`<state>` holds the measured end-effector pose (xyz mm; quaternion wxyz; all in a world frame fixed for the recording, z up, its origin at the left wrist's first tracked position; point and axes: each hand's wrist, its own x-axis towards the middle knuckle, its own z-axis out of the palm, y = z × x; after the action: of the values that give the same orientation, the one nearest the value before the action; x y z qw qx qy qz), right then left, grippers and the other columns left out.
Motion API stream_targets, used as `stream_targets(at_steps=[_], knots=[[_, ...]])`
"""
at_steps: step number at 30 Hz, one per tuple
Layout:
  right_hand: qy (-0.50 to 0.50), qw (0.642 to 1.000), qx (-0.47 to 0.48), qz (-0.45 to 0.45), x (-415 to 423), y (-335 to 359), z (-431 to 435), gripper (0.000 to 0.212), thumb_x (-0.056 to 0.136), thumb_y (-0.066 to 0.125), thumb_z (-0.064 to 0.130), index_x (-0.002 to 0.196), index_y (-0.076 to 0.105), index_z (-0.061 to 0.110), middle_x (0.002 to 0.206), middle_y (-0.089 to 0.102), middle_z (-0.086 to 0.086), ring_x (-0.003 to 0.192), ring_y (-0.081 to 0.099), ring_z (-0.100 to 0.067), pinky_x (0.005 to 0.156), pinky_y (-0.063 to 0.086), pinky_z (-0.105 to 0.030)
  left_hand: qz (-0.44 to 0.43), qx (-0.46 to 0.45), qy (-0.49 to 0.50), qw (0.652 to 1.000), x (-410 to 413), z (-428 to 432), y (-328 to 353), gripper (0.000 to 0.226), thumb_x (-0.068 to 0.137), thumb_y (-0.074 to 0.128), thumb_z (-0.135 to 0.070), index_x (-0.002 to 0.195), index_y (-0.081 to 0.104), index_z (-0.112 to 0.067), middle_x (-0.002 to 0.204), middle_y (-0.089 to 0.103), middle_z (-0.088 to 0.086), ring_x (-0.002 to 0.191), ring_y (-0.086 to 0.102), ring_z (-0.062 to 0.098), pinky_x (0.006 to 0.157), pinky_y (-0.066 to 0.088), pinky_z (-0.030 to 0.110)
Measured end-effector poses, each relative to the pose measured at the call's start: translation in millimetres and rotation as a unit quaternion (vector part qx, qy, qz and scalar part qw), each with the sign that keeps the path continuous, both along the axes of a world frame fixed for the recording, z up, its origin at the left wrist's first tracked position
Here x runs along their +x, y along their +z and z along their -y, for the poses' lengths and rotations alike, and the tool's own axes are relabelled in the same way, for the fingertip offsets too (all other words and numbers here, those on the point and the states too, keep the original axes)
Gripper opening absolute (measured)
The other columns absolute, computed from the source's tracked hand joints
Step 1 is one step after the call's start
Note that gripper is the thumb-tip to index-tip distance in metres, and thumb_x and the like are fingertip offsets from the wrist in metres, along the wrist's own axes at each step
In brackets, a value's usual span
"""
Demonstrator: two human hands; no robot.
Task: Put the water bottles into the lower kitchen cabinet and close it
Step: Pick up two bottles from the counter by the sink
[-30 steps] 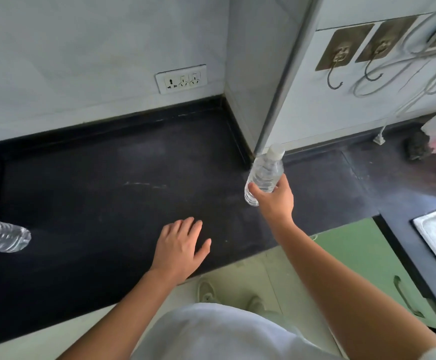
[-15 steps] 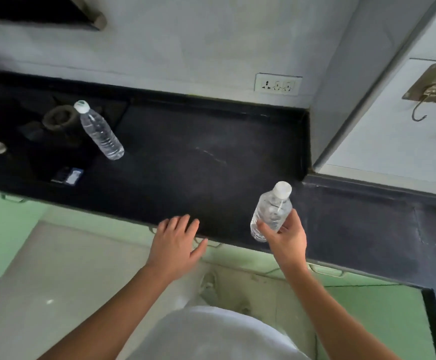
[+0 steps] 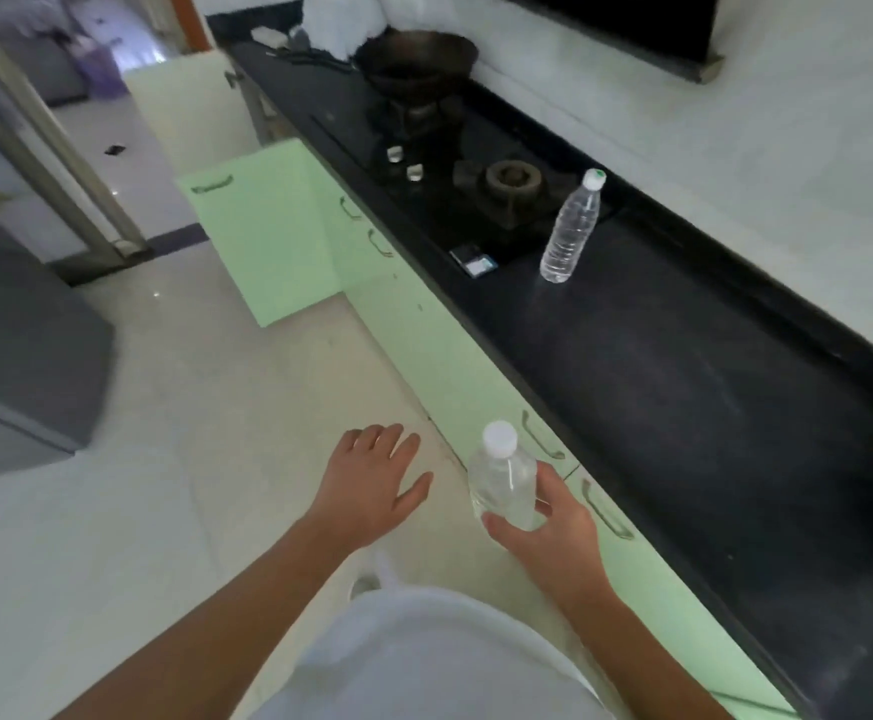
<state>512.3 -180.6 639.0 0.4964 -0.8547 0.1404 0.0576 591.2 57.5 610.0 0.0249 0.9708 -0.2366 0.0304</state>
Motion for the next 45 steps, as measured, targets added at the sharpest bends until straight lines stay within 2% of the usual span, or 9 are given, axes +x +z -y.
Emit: stream_targets(at_steps=[6,11,13,17,21,24,32,37,45], knots=[[0.062,0.998,0.011,-0.009,57.1,-1.9,-96.5,0.054,0.070,0.086,0.038,0.115,0.058,0.046,0.103,0.069,0.031,0.094,0.067,0.005,0.080,0.053,-0.023,-0.013,0.007,0.105,0.994,16.0,-109.4,-13.2,0.057,0.095,0.042,-0.059,0.122,0.069,-0.017,0.119,0.071,0.007,0.104,0.067,0.030,0.088,0.053,0.044],[0.046,0.999,0.014,-0.022,87.1,-14.8,-145.4,0.059,0.063,0.084,0.049,0.117,0.061,0.041,0.103,0.071,0.028,0.094,0.069,0.005,0.081,0.055,-0.024,-0.026,0.017,0.089,0.996,47.4,-166.9,-24.8,0.054,0.095,0.041,-0.057,0.117,0.070,-0.017,0.115,0.071,0.005,0.099,0.068,0.029,0.085,0.054,0.043],[0.035,0.999,0.007,-0.030,94.3,-13.8,-149.7,0.056,0.066,0.086,0.046,0.116,0.061,0.041,0.103,0.071,0.030,0.094,0.068,0.007,0.079,0.054,-0.020,-0.033,0.014,0.069,0.997,64.4,-172.0,-27.2,0.055,0.095,0.040,-0.057,0.118,0.069,-0.017,0.116,0.071,0.005,0.100,0.068,0.029,0.085,0.054,0.043],[-0.013,0.999,-0.010,-0.049,113.6,-12.5,-139.2,0.049,0.068,0.089,0.041,0.107,0.061,0.043,0.097,0.069,0.034,0.090,0.067,0.010,0.077,0.056,-0.019,-0.040,0.001,0.023,0.999,104.9,-154.7,-28.3,0.054,0.096,0.041,-0.056,0.120,0.069,-0.017,0.119,0.071,0.005,0.103,0.068,0.028,0.088,0.053,0.043],[-0.057,0.996,-0.032,-0.061,140.0,-19.9,-118.1,0.054,0.066,0.088,0.047,0.111,0.059,0.039,0.095,0.069,0.027,0.091,0.068,0.003,0.081,0.058,-0.027,-0.038,-0.026,-0.025,0.999,145.1,-121.2,-27.6,0.052,0.097,0.041,-0.055,0.122,0.068,-0.018,0.120,0.071,0.004,0.104,0.068,0.027,0.090,0.054,0.041],[-0.067,0.995,-0.027,-0.067,170.8,-23.8,-103.0,0.054,0.068,0.088,0.046,0.111,0.055,0.038,0.098,0.066,0.025,0.095,0.067,-0.003,0.082,0.055,-0.025,-0.040,-0.031,-0.034,0.998,180.0,-99.2,-21.6,0.053,0.097,0.040,-0.055,0.123,0.068,-0.019,0.122,0.070,0.003,0.106,0.067,0.026,0.090,0.053,0.042],[-0.056,0.997,0.035,-0.030,291.8,-12.3,-80.8,0.058,0.070,0.087,0.048,0.115,0.049,0.048,0.102,0.063,0.028,0.099,0.065,-0.004,0.089,0.055,-0.031,-0.005,-0.030,0.014,0.999,273.6,-79.7,9.9,0.058,0.099,0.037,-0.056,0.130,0.065,-0.016,0.130,0.068,0.006,0.113,0.065,0.028,0.095,0.053,0.044],[-0.048,0.997,0.059,-0.028,352.7,-0.8,-68.4,0.067,0.073,0.088,0.042,0.130,0.054,0.037,0.119,0.068,0.015,0.107,0.066,-0.009,0.098,0.056,-0.043,-0.003,-0.032,0.020,0.999,322.0,-64.1,19.6,0.057,0.100,0.037,-0.056,0.132,0.063,-0.017,0.130,0.067,0.004,0.113,0.065,0.027,0.095,0.052,0.044],[-0.194,0.978,0.067,-0.024,370.3,-12.4,-20.5,0.057,0.068,0.091,0.038,0.117,0.061,0.042,0.105,0.073,0.022,0.097,0.071,-0.001,0.089,0.061,-0.039,-0.057,-0.021,-0.103,0.993,415.3,2.0,3.2,0.060,0.101,0.033,-0.059,0.140,0.058,-0.021,0.139,0.062,0.001,0.123,0.060,0.023,0.104,0.048,0.043]])
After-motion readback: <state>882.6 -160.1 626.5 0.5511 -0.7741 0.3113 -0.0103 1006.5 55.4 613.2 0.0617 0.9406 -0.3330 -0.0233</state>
